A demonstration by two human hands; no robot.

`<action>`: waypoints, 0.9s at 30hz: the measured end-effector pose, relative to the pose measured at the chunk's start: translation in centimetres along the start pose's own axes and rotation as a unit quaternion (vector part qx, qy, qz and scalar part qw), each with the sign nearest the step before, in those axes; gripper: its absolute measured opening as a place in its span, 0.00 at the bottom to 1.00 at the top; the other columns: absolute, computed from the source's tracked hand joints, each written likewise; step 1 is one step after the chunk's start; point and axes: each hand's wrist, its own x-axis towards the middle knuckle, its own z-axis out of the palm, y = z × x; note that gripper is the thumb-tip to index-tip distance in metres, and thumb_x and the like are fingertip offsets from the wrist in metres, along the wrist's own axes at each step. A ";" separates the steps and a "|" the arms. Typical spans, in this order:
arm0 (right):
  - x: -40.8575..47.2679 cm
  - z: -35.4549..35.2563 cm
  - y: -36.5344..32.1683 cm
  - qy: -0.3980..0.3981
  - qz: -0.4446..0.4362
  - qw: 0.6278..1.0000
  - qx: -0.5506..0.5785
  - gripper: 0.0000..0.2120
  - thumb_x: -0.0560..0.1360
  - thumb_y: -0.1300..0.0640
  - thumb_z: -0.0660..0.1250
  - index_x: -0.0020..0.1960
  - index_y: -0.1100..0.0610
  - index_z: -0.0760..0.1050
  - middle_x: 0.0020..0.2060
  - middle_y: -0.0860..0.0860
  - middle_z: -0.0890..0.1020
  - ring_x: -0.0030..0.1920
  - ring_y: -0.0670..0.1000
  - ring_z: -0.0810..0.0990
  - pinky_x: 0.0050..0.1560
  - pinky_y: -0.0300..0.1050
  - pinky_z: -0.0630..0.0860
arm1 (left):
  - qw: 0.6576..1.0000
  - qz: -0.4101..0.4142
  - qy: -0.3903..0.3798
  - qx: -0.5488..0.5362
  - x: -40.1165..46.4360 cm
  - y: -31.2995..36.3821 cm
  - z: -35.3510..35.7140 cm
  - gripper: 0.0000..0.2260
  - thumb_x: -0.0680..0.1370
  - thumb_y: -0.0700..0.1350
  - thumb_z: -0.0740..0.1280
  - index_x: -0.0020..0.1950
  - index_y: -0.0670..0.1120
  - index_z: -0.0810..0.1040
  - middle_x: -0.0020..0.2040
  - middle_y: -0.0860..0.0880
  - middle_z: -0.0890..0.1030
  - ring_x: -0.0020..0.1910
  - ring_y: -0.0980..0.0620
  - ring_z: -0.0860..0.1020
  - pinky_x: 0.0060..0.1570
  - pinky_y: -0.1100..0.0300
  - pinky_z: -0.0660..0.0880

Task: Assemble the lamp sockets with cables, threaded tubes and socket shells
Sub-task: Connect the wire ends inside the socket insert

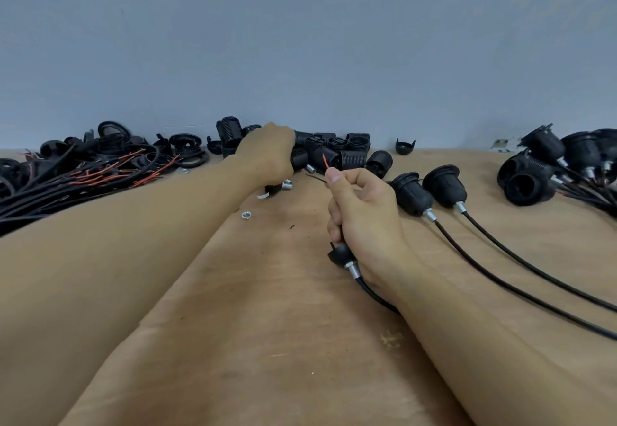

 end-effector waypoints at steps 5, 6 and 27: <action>0.2 -0.2 -0.2 0.031 0.001 0.999 0.025 0.09 0.81 0.53 0.64 0.46 0.59 0.73 0.26 0.49 0.72 0.23 0.47 0.68 0.24 0.42 0.65 | 0.962 -0.094 0.095 -0.240 -2.9 -0.1 -2.5 0.22 0.70 0.46 0.71 0.63 0.45 0.77 0.54 0.47 0.78 0.54 0.47 0.76 0.50 0.59 0.67; 0.2 -0.2 -0.3 0.032 0.002 0.999 0.034 0.09 0.81 0.54 0.65 0.45 0.58 0.74 0.26 0.49 0.71 0.23 0.47 0.67 0.25 0.43 0.65 | 0.911 -0.133 0.107 -0.375 -4.5 0.2 -3.2 0.19 0.68 0.48 0.71 0.58 0.46 0.79 0.50 0.48 0.80 0.48 0.49 0.77 0.49 0.59 0.70; -3.0 1.9 -1.5 -0.087 -0.232 0.954 -0.170 0.06 0.79 0.56 0.68 0.43 0.55 0.77 0.26 0.42 0.69 0.26 0.43 0.64 0.30 0.37 0.63 | 0.461 -0.211 -0.090 -0.857 -15.3 0.5 -1.4 0.18 0.78 0.52 0.60 0.30 0.47 0.76 0.31 0.47 0.69 0.22 0.56 0.59 0.22 0.64 0.53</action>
